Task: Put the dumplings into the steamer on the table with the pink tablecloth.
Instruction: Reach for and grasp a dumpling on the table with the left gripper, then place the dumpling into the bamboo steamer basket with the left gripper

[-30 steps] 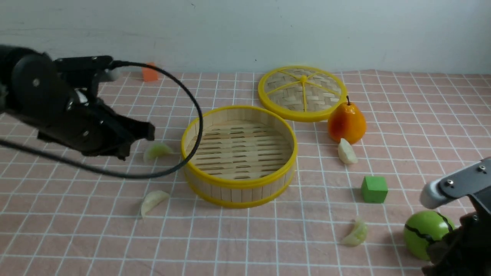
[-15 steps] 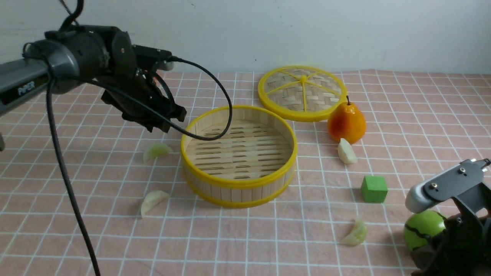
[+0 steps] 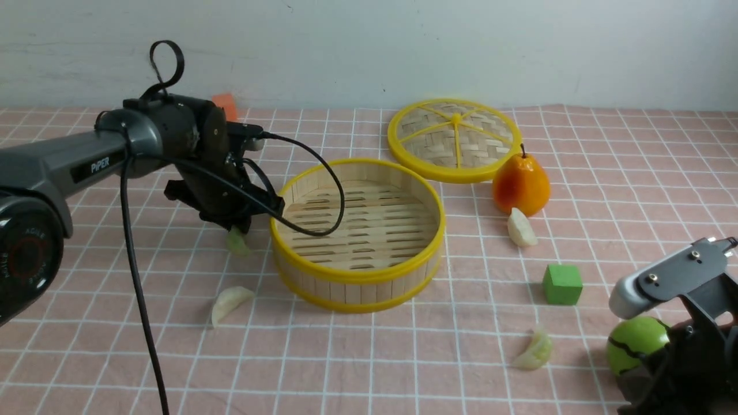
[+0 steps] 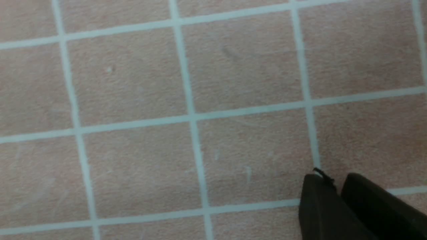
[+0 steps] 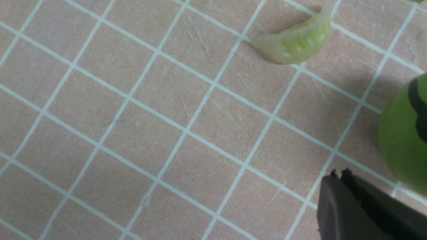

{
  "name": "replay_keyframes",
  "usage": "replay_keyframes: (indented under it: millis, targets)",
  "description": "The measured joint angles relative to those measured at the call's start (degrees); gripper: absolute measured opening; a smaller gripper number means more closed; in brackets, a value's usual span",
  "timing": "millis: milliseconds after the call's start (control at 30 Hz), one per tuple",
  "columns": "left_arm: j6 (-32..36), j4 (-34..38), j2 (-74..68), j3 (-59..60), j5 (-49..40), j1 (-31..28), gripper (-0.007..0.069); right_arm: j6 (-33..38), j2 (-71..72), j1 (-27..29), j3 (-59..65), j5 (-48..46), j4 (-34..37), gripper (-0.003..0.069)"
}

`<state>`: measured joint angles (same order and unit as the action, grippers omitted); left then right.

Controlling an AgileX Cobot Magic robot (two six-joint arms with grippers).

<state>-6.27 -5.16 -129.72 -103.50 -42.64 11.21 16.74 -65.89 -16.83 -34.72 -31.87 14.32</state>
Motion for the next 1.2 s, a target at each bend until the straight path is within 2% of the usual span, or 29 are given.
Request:
replay_keyframes:
  millis: [33, 267, 333, 467, 567, 667, 867, 1000, 1133, 1200]
  targets:
    - [-1.3, -0.9, 0.3, -0.2, -0.8, 0.0, 0.0021, 0.0, 0.0, 0.0, 0.0, 0.1, 0.1, 0.0010]
    - [-2.7, -2.2, 5.5, -0.6, -3.7, -0.1, 0.0021, 0.0, 0.0, 0.0, 0.0, 0.6, 0.8, 0.0015]
    - [-2.7, -1.3, 7.5, -0.7, -3.4, -0.1, 0.0021, 0.0, 0.0, 0.0, 0.0, 0.8, 0.8, 0.0017]
    - [-1.8, 6.2, 13.2, -1.0, -1.2, 0.4, 0.0021, 0.0, 0.0, 0.0, 0.0, 1.1, 1.0, 0.0021]
    - [1.6, 11.0, 14.3, -1.1, 1.4, 3.0, 0.0021, 0.0, 0.0, 0.0, 0.0, 1.4, 1.3, 0.0021]
    - [4.8, 12.6, 12.5, -1.1, 4.6, 6.5, 0.0021, 0.0, 0.0, 0.0, 0.0, 1.6, 1.4, 0.0022]
    - [7.5, 9.7, 3.8, -1.1, 12.5, 10.8, 0.0029, 0.0, 0.0, 0.0, 0.0, 1.7, 2.9, 0.0022]
    - [7.5, 6.8, 1.1, -1.0, 14.3, 11.4, 0.0117, 0.0, 0.0, 0.0, 0.0, 1.8, 3.9, 0.0022]
    - [7.5, 3.0, 2.2, -1.0, 14.1, 11.7, 0.0339, 0.0, 0.0, 0.0, 0.0, 1.8, 4.2, 0.0022]
    - [7.3, 1.3, 5.2, -1.0, 10.5, 11.7, 0.0406, 0.0, 0.0, 0.0, 0.0, 1.8, 4.2, 0.0022]
